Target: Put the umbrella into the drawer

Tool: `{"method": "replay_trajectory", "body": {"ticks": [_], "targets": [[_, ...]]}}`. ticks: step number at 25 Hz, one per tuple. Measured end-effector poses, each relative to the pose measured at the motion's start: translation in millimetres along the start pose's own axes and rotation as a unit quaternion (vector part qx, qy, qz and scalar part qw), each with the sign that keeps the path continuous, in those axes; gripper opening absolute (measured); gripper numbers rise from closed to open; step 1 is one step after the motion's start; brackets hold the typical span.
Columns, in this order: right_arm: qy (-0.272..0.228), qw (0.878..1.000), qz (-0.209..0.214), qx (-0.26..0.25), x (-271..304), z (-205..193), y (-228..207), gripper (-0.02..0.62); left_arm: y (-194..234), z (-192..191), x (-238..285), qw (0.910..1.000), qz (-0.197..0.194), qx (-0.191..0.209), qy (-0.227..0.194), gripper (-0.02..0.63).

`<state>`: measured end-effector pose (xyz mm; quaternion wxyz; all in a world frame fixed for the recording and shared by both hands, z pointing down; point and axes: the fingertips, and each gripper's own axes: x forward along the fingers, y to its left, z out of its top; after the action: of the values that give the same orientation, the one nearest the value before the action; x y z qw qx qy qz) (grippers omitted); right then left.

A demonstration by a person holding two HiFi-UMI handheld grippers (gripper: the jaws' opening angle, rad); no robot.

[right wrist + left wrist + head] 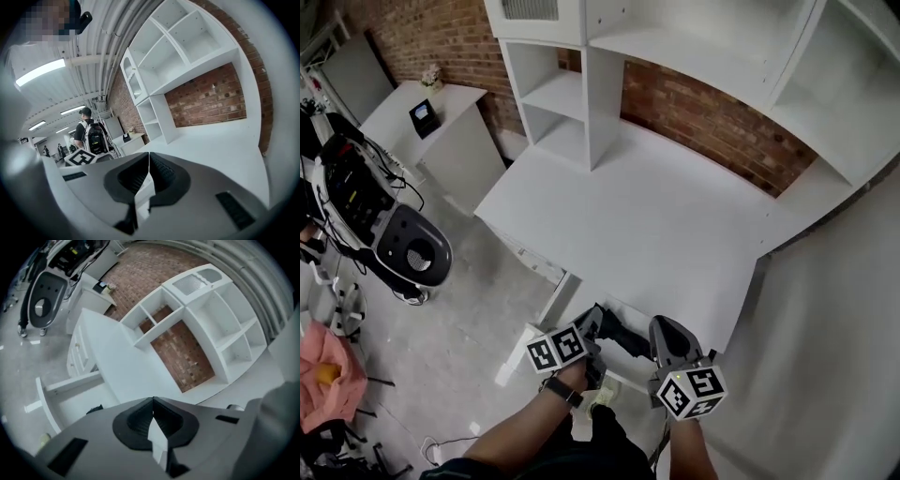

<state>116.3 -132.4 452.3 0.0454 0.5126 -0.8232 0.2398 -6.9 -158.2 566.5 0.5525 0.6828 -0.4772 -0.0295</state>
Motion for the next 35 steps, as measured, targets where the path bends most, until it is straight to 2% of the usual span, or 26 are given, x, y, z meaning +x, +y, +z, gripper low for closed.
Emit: {"method": "replay_trajectory", "body": {"ticks": [4, 6, 10, 14, 26, 31, 35], "targets": [[-0.030, 0.999, -0.012, -0.027, -6.8, 29.1, 11.5, 0.003, -44.8, 38.2, -36.5, 0.9957, -0.056, 0.067, -0.032, 0.006], [-0.044, 0.998, -0.020, -0.043, -12.7, 42.8, 16.2, 0.003, -61.1, 54.3, -57.1, 0.9910, -0.070, 0.104, -0.046, 0.006], [-0.056, 0.996, -0.030, -0.060, -23.9, 57.5, 26.3, 0.003, -85.1, 77.7, -97.0, 0.9780, -0.089, 0.174, -0.072, 0.006], [-0.073, 0.993, -0.036, -0.080, -29.3, 75.6, 37.1, 0.003, -107.6, 100.7, -126.7, 0.9625, -0.116, 0.226, -0.095, 0.006], [-0.106, 0.981, -0.022, -0.158, -46.0, 136.7, 96.4, 0.003, -156.2, 149.3, -203.1, 0.9168, -0.148, 0.342, -0.143, 0.006], [-0.126, 0.975, -0.021, -0.181, -53.2, 159.2, 116.7, 0.003, -178.7, 164.3, -224.7, 0.8968, -0.151, 0.378, -0.172, 0.006], [-0.142, 0.970, -0.028, -0.198, -59.6, 173.8, 126.1, 0.003, -187.2, 180.2, -242.1, 0.8869, -0.148, 0.390, -0.199, 0.006]]}}
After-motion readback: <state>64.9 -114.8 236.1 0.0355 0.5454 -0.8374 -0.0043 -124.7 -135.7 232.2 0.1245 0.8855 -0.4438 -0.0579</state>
